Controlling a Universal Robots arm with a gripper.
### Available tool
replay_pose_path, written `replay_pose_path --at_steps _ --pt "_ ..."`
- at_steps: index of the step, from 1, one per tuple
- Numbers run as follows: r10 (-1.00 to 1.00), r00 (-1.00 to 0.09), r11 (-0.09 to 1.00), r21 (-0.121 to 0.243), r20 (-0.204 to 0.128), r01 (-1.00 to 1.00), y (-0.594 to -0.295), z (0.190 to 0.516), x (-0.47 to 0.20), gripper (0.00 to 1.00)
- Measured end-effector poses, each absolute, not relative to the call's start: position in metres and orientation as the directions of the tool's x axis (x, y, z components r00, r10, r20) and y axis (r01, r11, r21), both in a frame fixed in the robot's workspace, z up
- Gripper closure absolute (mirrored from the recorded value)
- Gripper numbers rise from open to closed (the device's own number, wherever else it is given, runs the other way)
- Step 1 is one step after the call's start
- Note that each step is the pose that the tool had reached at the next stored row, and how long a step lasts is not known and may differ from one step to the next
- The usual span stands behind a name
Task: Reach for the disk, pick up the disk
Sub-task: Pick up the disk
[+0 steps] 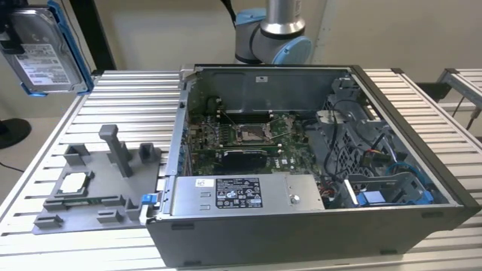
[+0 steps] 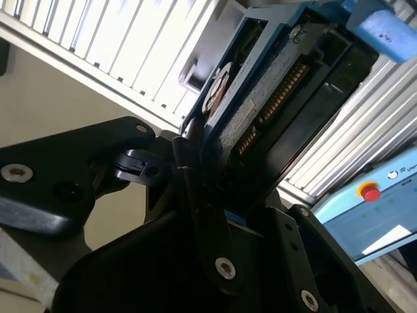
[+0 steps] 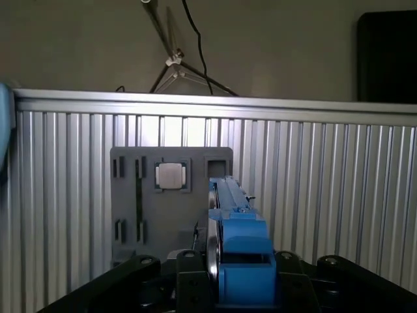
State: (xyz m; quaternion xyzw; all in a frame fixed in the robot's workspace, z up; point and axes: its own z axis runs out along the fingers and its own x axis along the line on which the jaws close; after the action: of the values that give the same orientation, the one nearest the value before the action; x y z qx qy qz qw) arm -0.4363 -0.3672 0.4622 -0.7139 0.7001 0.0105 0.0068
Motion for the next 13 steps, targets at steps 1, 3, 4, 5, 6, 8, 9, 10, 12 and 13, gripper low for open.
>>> replay_pose_path --at_steps 1,3,4,5,6,8,9,10,12,13 --pt "-1.000 0.019 -0.020 0.005 -0.024 -1.000 -0.367 0.465 -0.436 1.00" --pt "-1.000 0.019 -0.020 0.005 -0.024 -1.000 -0.367 0.471 -0.436 1.00" --pt "-1.000 0.019 -0.020 0.005 -0.024 -1.000 -0.367 0.473 -0.436 1.00" --pt "-1.000 0.019 -0.020 0.005 -0.024 -1.000 -0.367 0.476 -0.436 1.00" --pt "-1.000 0.019 -0.020 0.005 -0.024 -1.000 -0.367 0.479 -0.436 1.00" --pt "-1.000 0.019 -0.020 0.005 -0.024 -1.000 -0.367 0.484 -0.436 1.00" --pt "-1.000 0.019 -0.020 0.005 -0.024 -1.000 -0.367 0.486 -0.436 1.00" --pt "-1.000 0.019 -0.020 0.005 -0.024 -1.000 -0.367 0.488 -0.436 1.00" --pt "-1.000 0.019 -0.020 0.005 -0.025 -1.000 -0.367 0.489 -0.436 1.00" --pt "-1.000 0.019 -0.020 0.005 -0.025 -1.000 -0.367 0.489 -0.436 1.00"
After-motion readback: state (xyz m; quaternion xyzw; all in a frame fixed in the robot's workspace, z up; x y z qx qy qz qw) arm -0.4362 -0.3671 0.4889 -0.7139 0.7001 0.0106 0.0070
